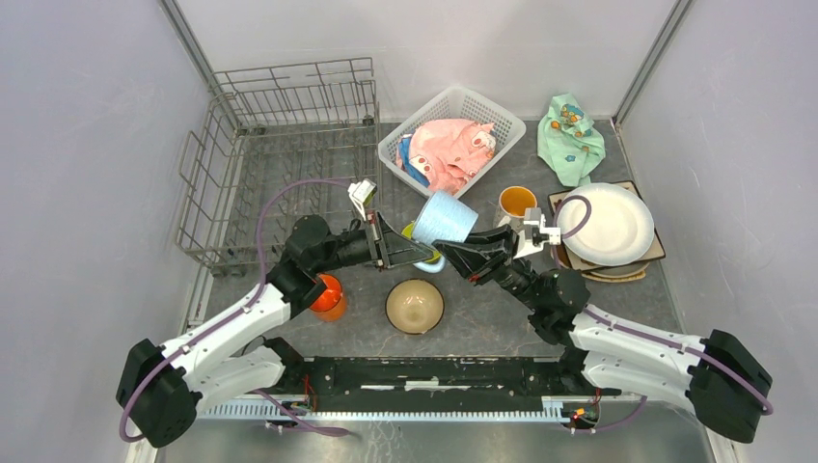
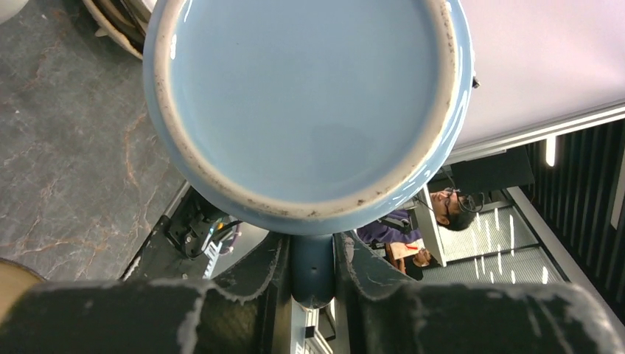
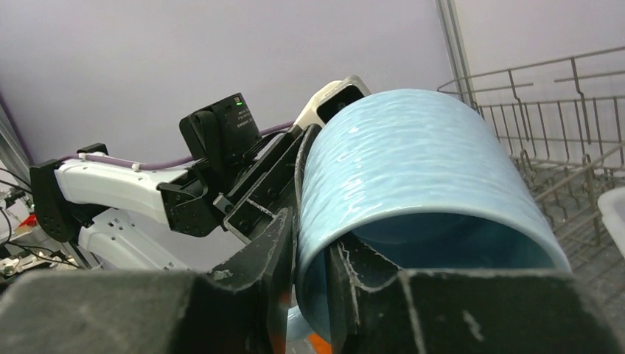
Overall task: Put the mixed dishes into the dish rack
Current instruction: Turn the cup upside down in the dish rack.
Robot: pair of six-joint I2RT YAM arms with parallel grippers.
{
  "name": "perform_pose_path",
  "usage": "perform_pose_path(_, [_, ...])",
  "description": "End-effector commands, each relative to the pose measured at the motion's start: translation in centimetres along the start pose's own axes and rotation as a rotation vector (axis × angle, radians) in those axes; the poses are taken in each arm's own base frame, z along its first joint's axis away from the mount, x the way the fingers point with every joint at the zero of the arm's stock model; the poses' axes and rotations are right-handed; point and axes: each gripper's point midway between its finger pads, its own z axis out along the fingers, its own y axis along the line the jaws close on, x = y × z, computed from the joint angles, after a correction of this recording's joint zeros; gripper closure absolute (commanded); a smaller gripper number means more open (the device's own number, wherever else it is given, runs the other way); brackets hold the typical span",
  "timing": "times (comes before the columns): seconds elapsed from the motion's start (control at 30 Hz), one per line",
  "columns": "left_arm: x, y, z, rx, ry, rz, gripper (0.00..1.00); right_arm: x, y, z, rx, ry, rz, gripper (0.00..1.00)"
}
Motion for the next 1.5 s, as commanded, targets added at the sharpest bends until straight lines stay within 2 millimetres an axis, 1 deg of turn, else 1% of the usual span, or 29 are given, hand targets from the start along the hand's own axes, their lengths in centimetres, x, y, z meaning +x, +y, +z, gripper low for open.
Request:
perform_pose_path(0.0, [-1.4,-0.5,-0.5,0.019,-0.085,0.146,0.98,-3.9,1.4,0.2,-0.018,-0.125,0.026,0.68])
perform_pose_path(0.1, [-1.2,-0.1,-0.7,0.013,-0.086,0.192,0.98,-4.2,0.9,0.1,0.011,-0.139,0.051,0.62])
perform_pose_path(0.17, [-0.9,0.1,-0.9,0.014,-0.079,0.227,0.98,-4.6,1.0,0.1,0.013,-0.162,0.085,0.58])
perform_pose_path(0.33, [-0.3,0.7,-1.5,0.003,-0.061,0.339,0.98,-5.6,1.7,0.3,-0.018,-0.215,0.186,0.56])
perform_pose_path(0.37, [-0.2,0.8,-1.6,-0.002,-0.057,0.359,0.98,-5.9,1.4,0.3,-0.003,-0.239,0.209,0.56])
perform_pose_path(0.47, [0.1,1.4,-1.9,-0.01,-0.047,0.41,0.98,-6.5,1.8,0.3,-0.028,-0.272,0.262,0.57])
perform_pose_path(0.5, [0.2,1.5,-1.9,-0.011,-0.045,0.417,0.98,-6.6,1.9,0.4,-0.034,-0.273,0.273,0.6])
perform_pose_path(0.53, [0.2,1.5,-1.9,-0.01,-0.043,0.424,0.98,-6.4,2.0,0.6,-0.038,-0.265,0.28,0.65])
perform_pose_path(0.6, [0.4,1.5,-1.9,0.003,-0.03,0.432,0.98,-6.4,2.2,0.8,-0.053,-0.263,0.291,0.85])
perform_pose_path(0.63, [0.5,1.3,-1.8,0.015,-0.023,0.435,0.98,-6.4,2.2,0.9,-0.057,-0.266,0.302,0.93])
perform_pose_path(0.67, [0.6,1.0,-1.8,0.027,-0.019,0.438,0.96,-6.6,2.4,0.9,-0.065,-0.274,0.312,0.99])
perform_pose_path(0.7, [0.6,0.8,-1.8,0.036,-0.019,0.438,0.92,-6.6,2.5,0.9,-0.071,-0.277,0.327,0.99])
perform_pose_path(0.83, [0.4,-0.2,-1.8,0.072,-0.034,0.438,0.59,-6.9,3.2,1.0,-0.114,-0.284,0.362,0.99])
perform_pose_path(0.87, [0.3,-0.4,-1.8,0.081,-0.037,0.44,0.53,-6.9,3.1,1.1,-0.109,-0.289,0.374,0.99])
perform_pose_path(0.93, [0.3,-0.7,-1.8,0.104,-0.048,0.446,0.47,-7.3,2.8,1.2,-0.099,-0.311,0.404,0.99])
perform_pose_path(1.0, [0.2,-0.9,-1.7,0.118,-0.061,0.445,0.42,-7.9,3.0,1.3,-0.115,-0.342,0.43,0.99])
perform_pose_path(1.1, [0.2,-0.2,-1.2,0.107,-0.042,0.42,0.4,-8.6,3.3,1.5,-0.136,-0.366,0.434,0.99])
perform_pose_path(1.23, [0.4,0.7,-0.6,0.088,-0.013,0.375,0.38,-8.7,2.5,1.4,-0.104,-0.395,0.445,0.99])
perform_pose_path(1.3, [0.2,1.0,-0.4,0.078,-0.017,0.357,0.37,-8.8,2.7,1.4,-0.113,-0.398,0.452,0.99])
perform_pose_path(1.4, [0.0,0.6,-0.1,0.077,-0.003,0.341,0.41,-8.8,2.9,1.6,-0.124,-0.394,0.449,0.99])
perform_pose_path(1.47, [0.0,0.6,-0.1,0.065,0.003,0.345,0.46,-8.4,2.6,1.6,-0.113,-0.382,0.449,0.99])
